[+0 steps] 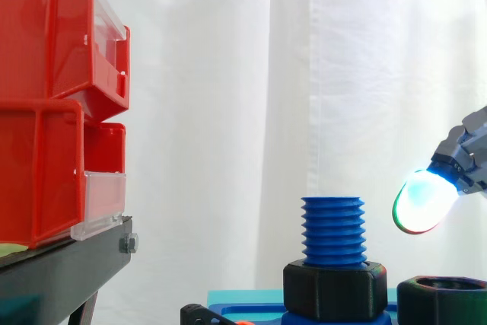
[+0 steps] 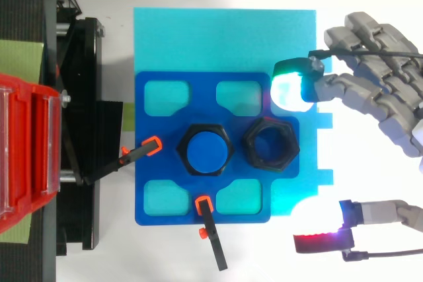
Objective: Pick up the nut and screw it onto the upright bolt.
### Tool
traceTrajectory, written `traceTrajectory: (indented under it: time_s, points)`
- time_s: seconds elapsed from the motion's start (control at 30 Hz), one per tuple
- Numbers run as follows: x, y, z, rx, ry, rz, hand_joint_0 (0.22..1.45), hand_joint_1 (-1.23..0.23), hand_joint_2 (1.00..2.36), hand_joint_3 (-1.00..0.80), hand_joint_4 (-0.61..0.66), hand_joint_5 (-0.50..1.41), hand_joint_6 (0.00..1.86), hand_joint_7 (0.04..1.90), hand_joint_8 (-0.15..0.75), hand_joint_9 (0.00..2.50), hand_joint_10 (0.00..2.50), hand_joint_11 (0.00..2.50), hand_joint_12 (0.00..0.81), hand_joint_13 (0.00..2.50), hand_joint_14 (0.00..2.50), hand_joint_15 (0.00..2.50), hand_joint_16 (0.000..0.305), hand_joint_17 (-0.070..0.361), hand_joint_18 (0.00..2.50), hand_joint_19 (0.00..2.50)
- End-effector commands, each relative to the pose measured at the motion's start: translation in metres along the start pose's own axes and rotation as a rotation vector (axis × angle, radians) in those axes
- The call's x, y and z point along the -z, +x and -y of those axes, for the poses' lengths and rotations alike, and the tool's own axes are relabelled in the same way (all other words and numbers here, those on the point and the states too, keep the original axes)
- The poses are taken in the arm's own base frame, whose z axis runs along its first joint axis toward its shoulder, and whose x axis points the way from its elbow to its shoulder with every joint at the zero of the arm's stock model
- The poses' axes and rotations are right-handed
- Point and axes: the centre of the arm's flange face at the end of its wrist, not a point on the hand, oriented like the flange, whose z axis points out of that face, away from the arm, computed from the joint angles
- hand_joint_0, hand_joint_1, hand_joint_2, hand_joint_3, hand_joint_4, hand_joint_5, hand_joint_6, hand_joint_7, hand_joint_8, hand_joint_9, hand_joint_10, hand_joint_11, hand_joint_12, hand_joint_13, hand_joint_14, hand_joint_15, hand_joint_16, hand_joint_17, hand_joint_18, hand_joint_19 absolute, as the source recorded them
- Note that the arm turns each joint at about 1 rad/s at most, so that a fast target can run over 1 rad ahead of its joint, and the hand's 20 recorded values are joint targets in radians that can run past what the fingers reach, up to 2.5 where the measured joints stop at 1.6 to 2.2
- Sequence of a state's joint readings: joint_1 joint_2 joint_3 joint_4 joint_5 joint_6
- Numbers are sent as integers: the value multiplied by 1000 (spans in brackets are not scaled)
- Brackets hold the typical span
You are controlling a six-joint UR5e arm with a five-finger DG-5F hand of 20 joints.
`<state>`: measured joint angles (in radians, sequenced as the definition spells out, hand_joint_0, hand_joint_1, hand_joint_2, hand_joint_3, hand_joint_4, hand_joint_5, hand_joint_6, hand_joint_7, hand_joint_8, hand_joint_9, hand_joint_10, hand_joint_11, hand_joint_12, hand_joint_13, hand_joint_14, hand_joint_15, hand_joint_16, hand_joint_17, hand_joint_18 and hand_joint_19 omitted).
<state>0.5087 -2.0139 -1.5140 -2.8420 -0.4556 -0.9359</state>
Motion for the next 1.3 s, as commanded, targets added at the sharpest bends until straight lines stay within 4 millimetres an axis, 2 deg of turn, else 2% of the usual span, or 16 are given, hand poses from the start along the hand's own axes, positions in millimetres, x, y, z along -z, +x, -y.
traceTrajectory:
  time_s: [0.0,0.17,0.43,0.5,0.8,0.9,1.27]
  points:
    - [2,6,-2,5,8,14,304,-646,1000,-500,179,-300,502,675,300,0,0,0,451,0,0,0,75,170,0,0]
    - [1,20,1,11,13,15,323,-648,1000,-500,182,-300,502,678,298,0,0,0,450,0,0,0,74,167,0,0]
    - [-2,31,1,-6,9,23,336,-569,1000,-500,185,-300,502,686,302,0,0,0,450,0,0,0,74,166,0,0]
    - [-3,39,2,-11,8,25,338,-561,1000,-500,187,-300,502,685,302,0,0,0,451,0,0,0,74,166,0,0]
    - [-4,40,2,-9,7,26,354,-579,1000,-500,183,-300,502,685,295,0,0,0,445,0,0,0,72,162,0,0]
    - [-4,48,6,6,12,20,386,-616,1000,-500,174,-300,502,689,283,0,0,0,429,0,0,0,69,155,0,0]
    - [-7,45,11,31,22,13,442,-649,1000,-500,182,-299,502,736,269,30,0,0,404,0,0,0,63,141,0,0]
